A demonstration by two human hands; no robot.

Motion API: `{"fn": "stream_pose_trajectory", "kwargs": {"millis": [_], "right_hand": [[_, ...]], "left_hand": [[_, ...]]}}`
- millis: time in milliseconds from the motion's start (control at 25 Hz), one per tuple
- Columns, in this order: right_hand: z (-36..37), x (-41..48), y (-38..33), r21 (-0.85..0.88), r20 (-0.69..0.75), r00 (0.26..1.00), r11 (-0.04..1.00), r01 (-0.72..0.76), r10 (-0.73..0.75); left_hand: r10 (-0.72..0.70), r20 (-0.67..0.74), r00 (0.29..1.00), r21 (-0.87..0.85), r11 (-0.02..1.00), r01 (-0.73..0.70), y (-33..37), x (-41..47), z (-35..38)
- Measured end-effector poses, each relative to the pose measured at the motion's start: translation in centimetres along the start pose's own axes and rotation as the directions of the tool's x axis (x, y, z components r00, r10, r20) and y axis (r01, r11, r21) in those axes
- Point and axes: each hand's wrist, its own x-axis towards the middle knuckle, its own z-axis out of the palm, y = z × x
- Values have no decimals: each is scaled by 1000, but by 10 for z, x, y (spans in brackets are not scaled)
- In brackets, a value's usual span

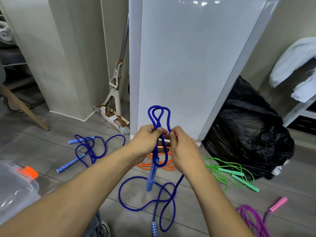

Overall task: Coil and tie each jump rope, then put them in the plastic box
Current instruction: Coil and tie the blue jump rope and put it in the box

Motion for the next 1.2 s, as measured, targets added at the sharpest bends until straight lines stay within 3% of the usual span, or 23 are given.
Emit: {"fn": "stream_pose_trajectory", "kwargs": {"millis": [200,480,640,760,840,920,1000,1080,1200], "right_hand": [[1,-2,-3,-139,52,997,988,71,-64],[0,-3,-8,-44,44,994,993,106,-104],[-11,1,-6,-67,22,997,995,74,-72],[-18,4,4,41,264,964,999,34,-43],[-19,3,8,137,463,886,990,-40,-29],[-21,2,15,129,562,827,989,-74,-12],[-29,5,24,82,539,842,994,-76,20],[-42,9,32,35,425,904,997,-65,44],[-53,10,35,-51,201,979,999,-15,25]], "left_hand": [[24,-12,1000,15,1000,-24,-11,2,3],[126,-32,991,128,984,-121,-9,2,9],[143,-158,977,-20,989,-148,7,8,-4],[91,-238,967,-232,961,-148,16,17,-23],[93,-282,955,-254,953,-168,18,24,-33],[109,-351,930,-247,947,-204,19,30,-43],[149,-453,879,-161,956,-245,22,35,-55],[181,-513,839,-61,967,-246,24,37,-67],[169,-467,868,41,985,-169,23,39,-66]]}}
